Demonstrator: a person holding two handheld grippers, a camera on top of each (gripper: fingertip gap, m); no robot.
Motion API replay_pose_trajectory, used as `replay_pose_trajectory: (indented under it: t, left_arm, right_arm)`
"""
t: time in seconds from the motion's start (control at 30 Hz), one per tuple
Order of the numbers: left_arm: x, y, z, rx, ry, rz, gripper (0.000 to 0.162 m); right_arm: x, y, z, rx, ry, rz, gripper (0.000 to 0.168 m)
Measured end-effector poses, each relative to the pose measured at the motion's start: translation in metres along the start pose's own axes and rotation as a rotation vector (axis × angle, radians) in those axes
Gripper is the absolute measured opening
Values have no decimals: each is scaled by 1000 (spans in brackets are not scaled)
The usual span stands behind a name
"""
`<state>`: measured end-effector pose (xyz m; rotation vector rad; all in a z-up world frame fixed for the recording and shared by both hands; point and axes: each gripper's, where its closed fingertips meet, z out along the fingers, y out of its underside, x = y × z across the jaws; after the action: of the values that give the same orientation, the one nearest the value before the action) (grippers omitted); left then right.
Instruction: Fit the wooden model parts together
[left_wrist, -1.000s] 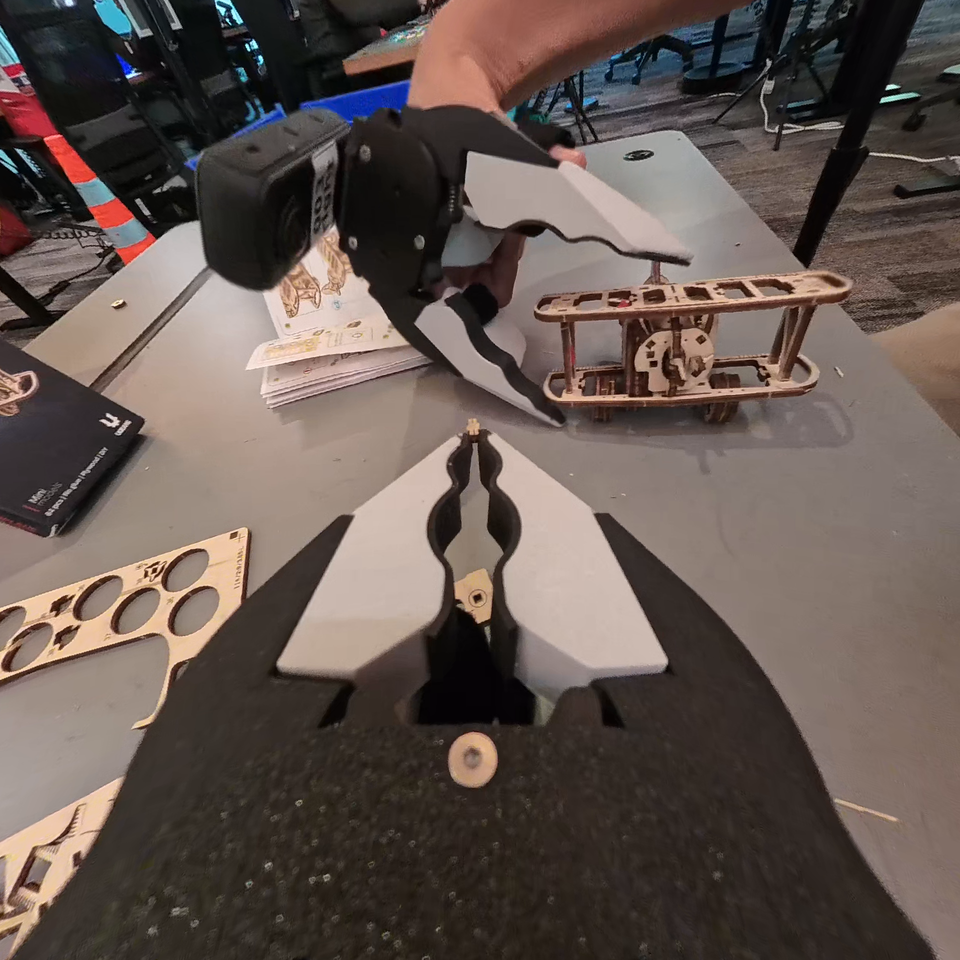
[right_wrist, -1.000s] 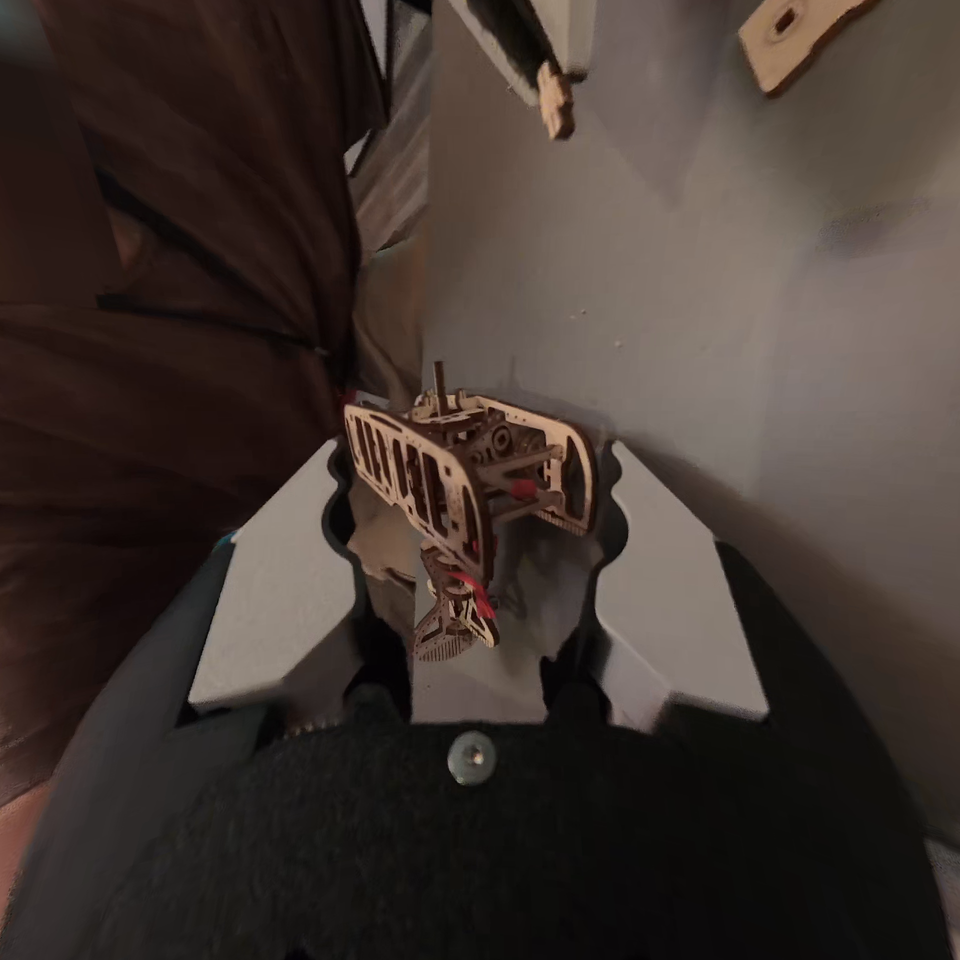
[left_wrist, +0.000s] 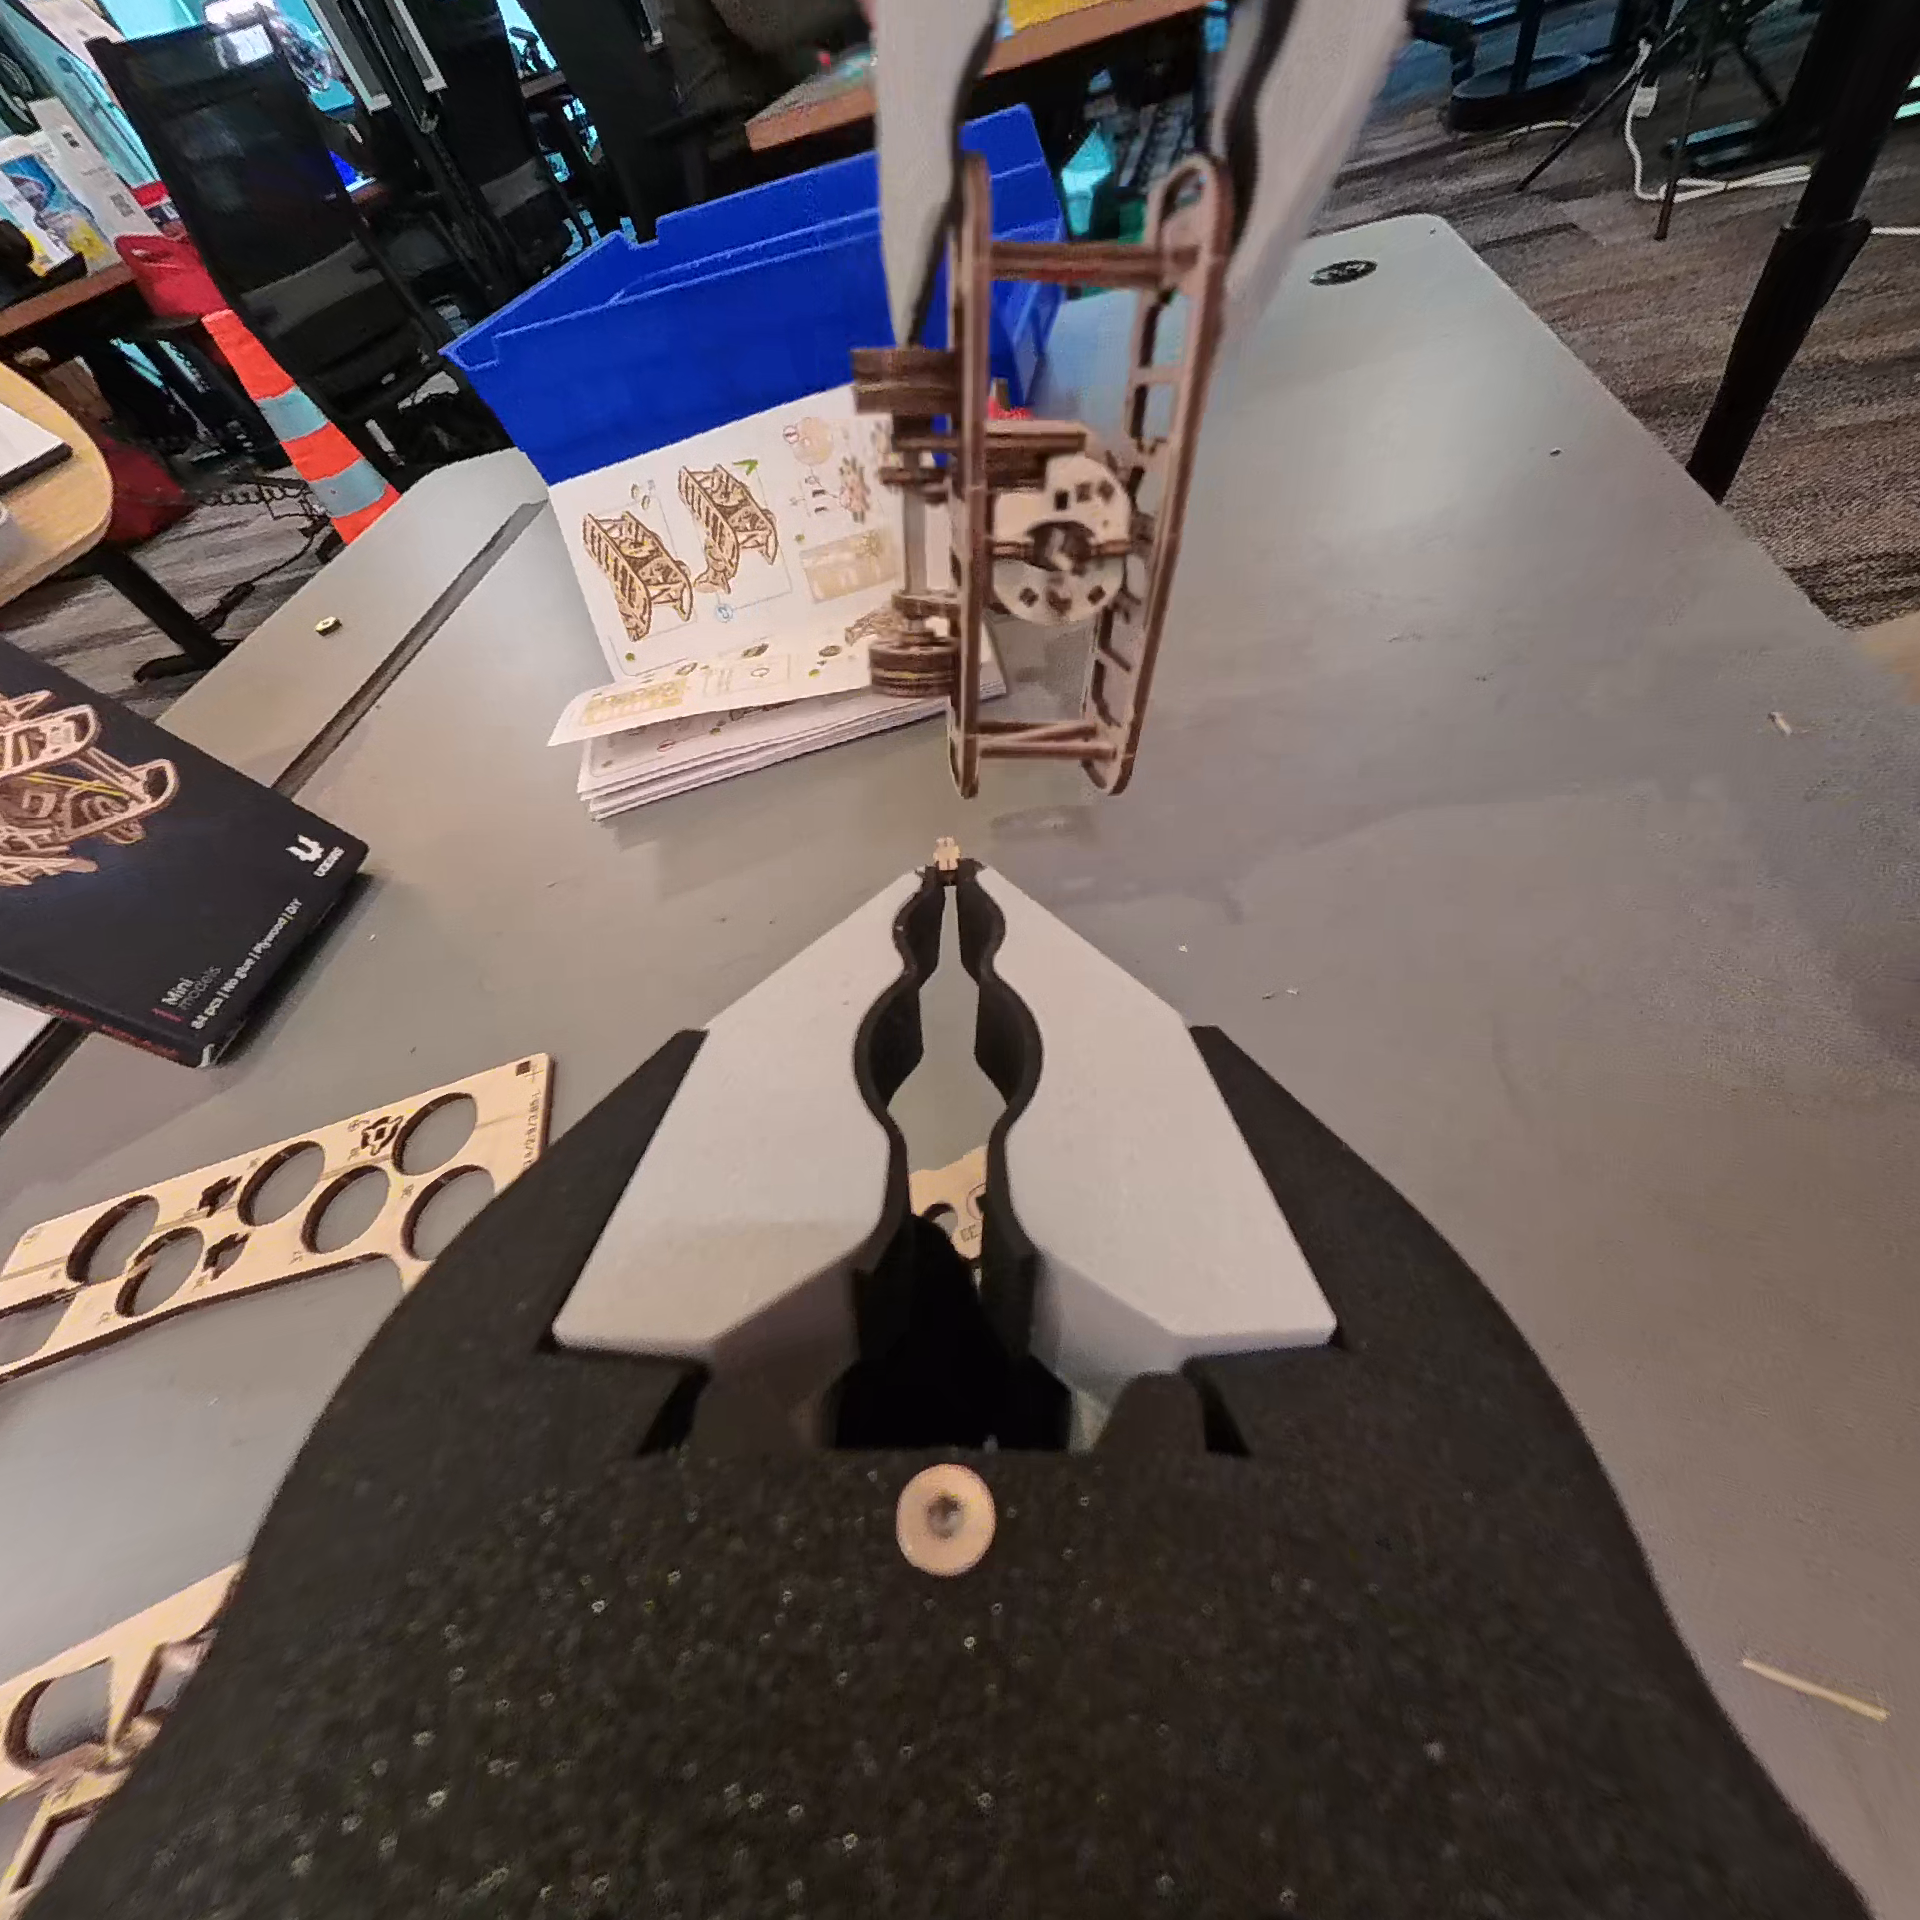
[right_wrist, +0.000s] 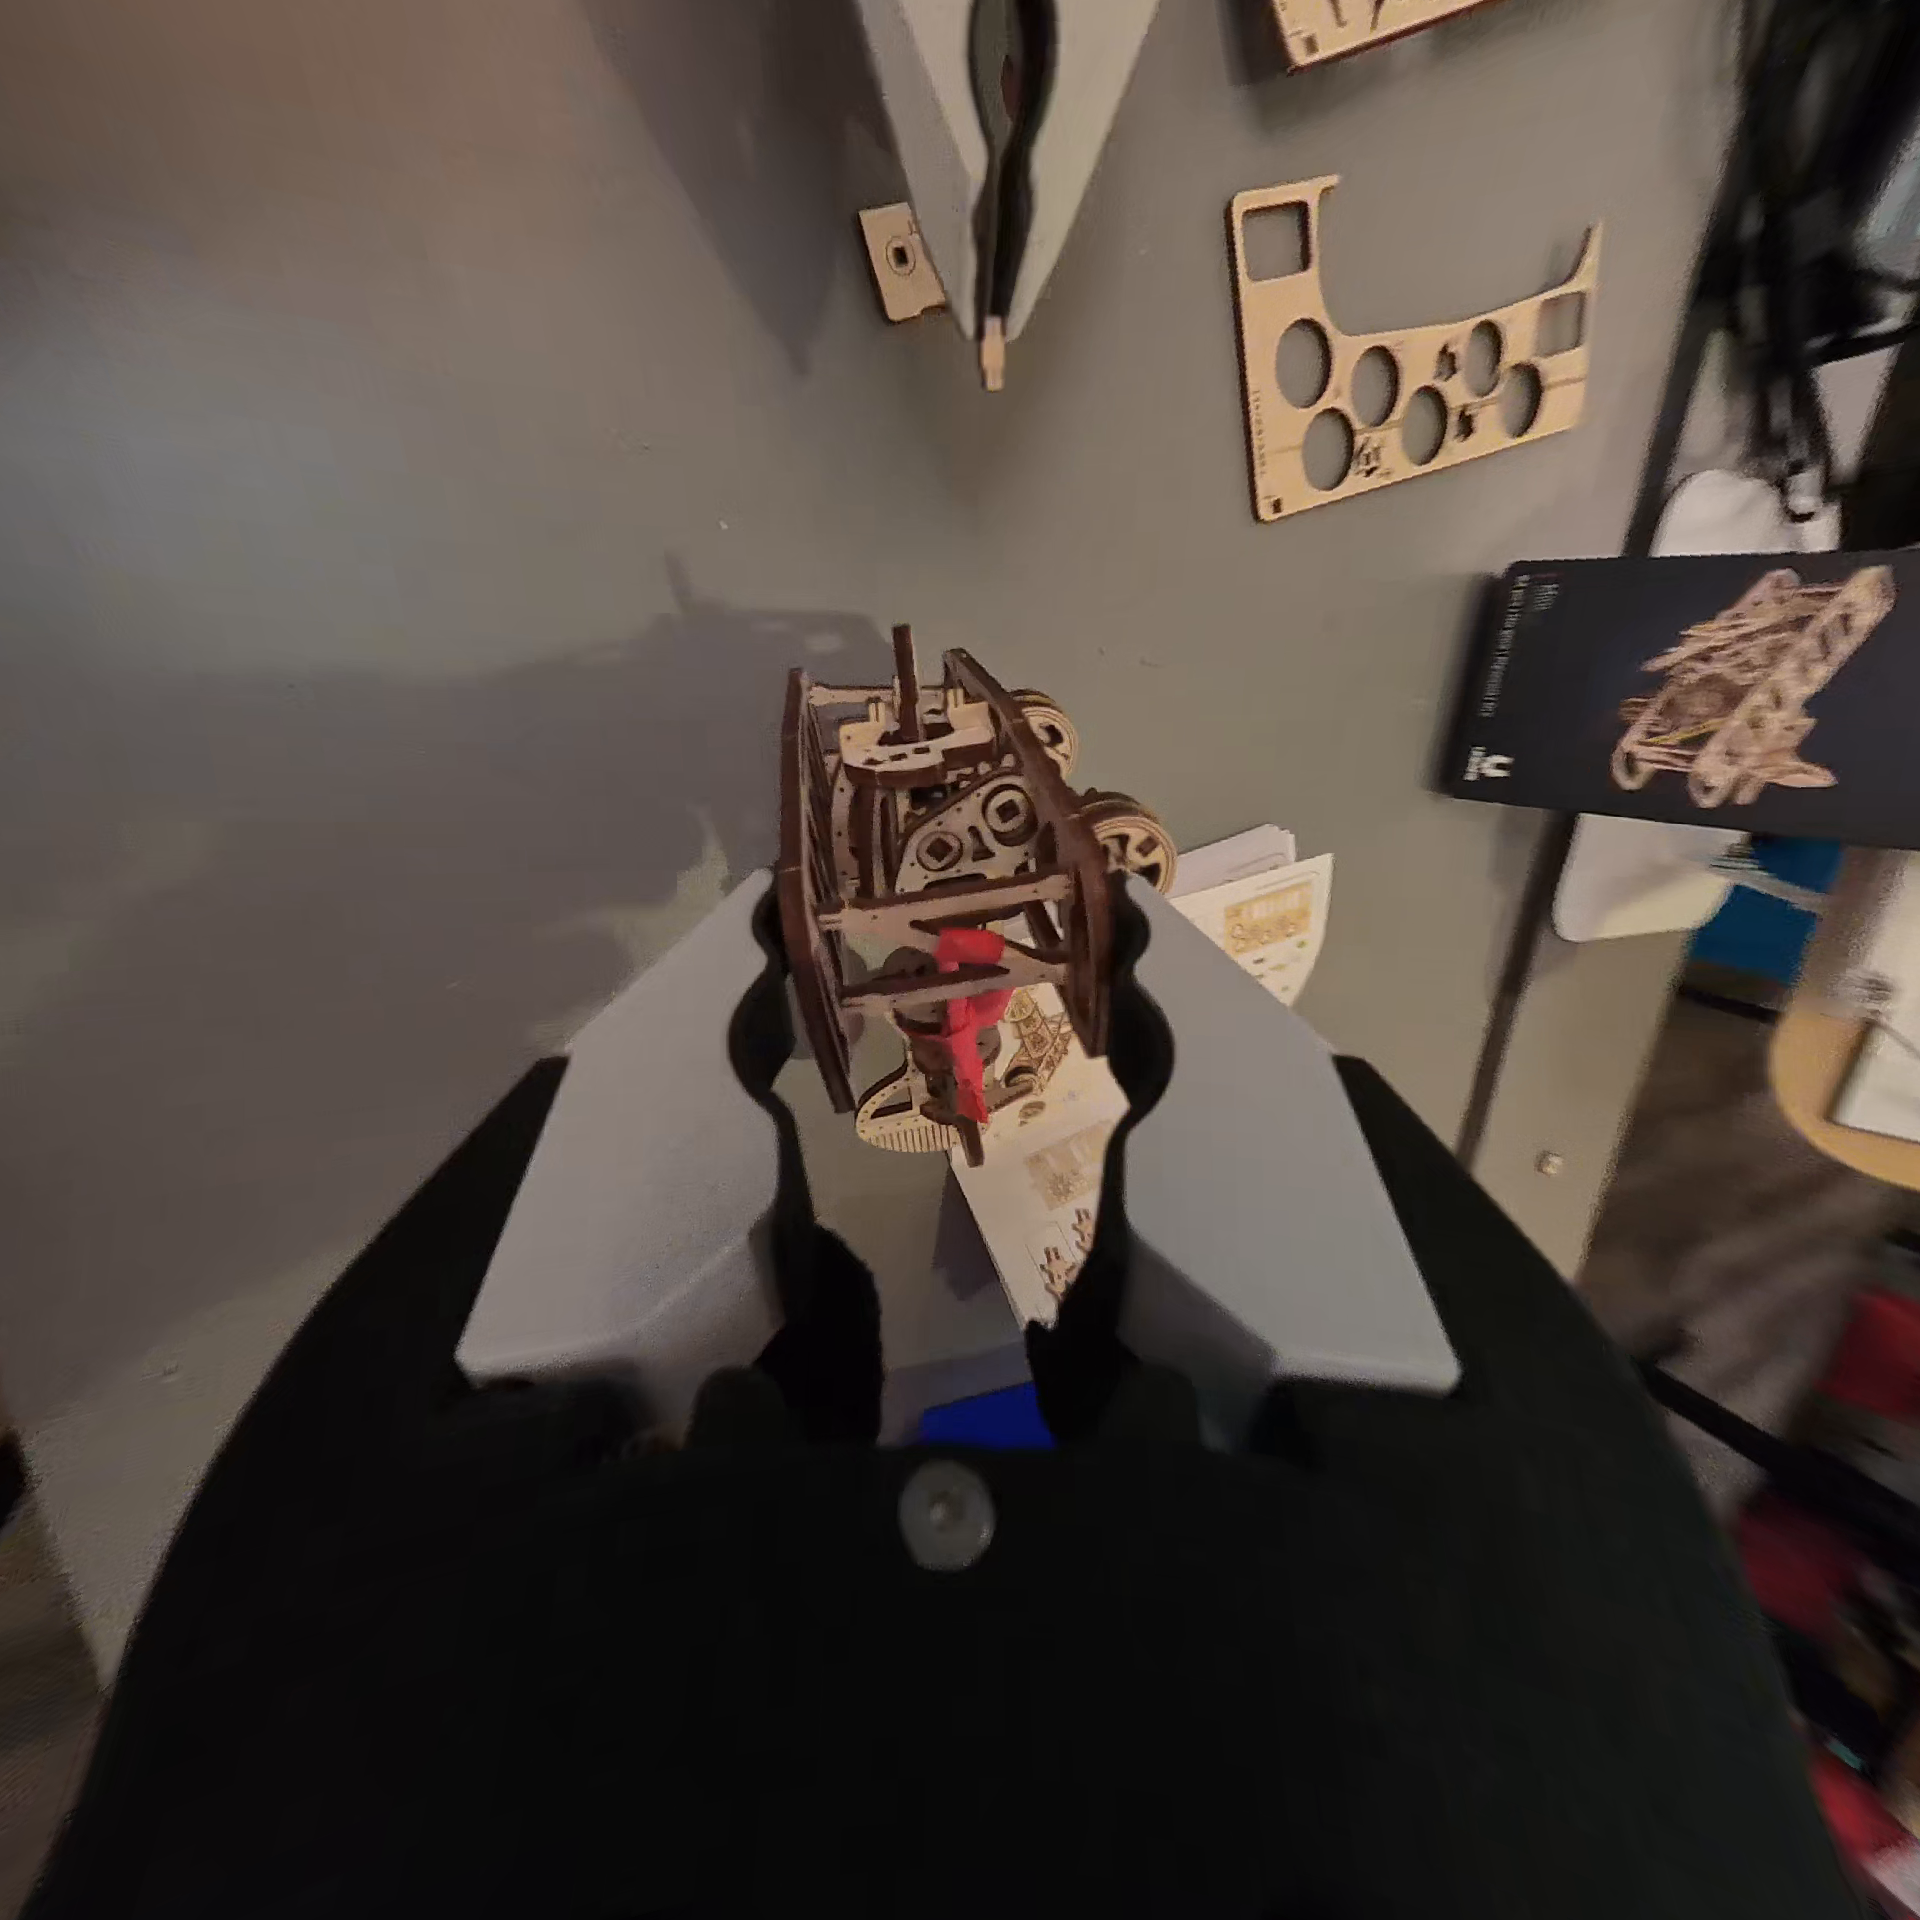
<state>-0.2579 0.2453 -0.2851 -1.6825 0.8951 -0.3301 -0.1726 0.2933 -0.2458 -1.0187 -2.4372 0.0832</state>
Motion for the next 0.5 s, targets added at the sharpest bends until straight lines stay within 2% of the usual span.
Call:
replay_pose_trajectory:
  t: [0.03, 0.17, 0.27, 0.4, 0.5]
  left_arm:
    - [1, 0, 1, -1, -1, 3, 0]
    - [8, -6, 5, -8, 2, -9, 0]
    - [21, -17, 9, 17, 49, -74, 0]
    - [41, -26, 17, 38, 89, -86, 0]
    - [52, -24, 23, 15, 108, -53, 0]
  right_arm:
    - [-5, 0, 1, -10, 67, -20, 58]
    - [-23, 1, 6, -52, 367, -75, 58]
    - [-36, 3, 10, -90, 563, -42, 57]
    - [-54, 0, 15, -61, 649, 88, 61]
    - [-66, -6, 21, -54, 698, 98, 66]
